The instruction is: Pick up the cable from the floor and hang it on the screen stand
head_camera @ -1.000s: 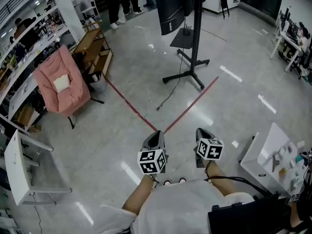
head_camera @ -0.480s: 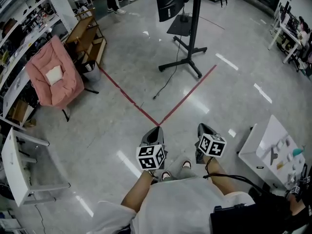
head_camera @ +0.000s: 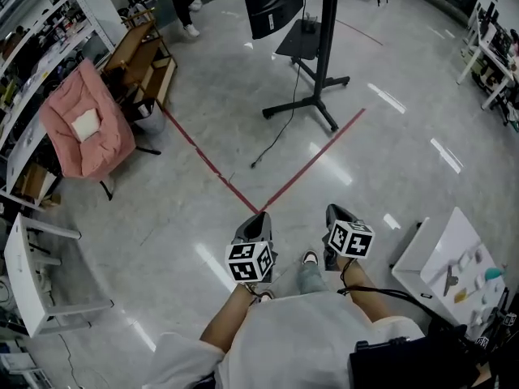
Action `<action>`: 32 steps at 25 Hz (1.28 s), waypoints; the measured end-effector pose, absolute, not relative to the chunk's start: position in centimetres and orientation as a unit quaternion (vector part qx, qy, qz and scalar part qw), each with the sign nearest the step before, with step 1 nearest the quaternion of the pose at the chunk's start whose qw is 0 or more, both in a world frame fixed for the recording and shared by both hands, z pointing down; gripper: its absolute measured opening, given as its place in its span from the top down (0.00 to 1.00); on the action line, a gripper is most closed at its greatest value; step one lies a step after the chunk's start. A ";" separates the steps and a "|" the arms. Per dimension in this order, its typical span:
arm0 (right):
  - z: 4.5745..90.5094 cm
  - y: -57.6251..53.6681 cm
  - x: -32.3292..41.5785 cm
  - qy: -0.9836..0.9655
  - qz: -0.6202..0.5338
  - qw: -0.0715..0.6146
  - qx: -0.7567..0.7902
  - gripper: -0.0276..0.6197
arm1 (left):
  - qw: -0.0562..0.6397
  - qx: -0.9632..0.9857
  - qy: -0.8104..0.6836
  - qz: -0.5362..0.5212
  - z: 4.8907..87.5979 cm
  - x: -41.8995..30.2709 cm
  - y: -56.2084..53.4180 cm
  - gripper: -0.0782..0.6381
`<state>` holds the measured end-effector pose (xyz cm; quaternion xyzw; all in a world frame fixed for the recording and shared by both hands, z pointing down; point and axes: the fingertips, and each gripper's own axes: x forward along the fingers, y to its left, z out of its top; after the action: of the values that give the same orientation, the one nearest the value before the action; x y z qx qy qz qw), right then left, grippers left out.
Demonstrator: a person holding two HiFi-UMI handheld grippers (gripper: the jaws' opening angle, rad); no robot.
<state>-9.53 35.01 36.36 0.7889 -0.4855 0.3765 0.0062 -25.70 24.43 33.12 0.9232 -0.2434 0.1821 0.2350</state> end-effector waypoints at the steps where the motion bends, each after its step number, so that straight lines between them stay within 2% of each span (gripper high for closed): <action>1: 36.4 34.5 -8.3 -0.491 0.377 0.012 0.785 0.93 | 0.236 0.922 -0.246 0.182 33.2 -24.5 24.2 0.89; 13: 37.6 30.8 3.2 -0.525 0.397 0.038 0.751 0.93 | 0.253 0.899 -0.305 0.185 33.9 -16.1 21.5 0.89; 32: 41.2 26.4 8.0 -0.531 0.425 0.045 0.732 0.93 | 0.279 0.871 -0.360 0.183 37.1 -13.3 16.1 0.89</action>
<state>8.03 26.44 41.23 0.7319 -0.5309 0.4248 0.0446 -13.30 16.10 37.14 0.8711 -0.3602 0.1829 0.2792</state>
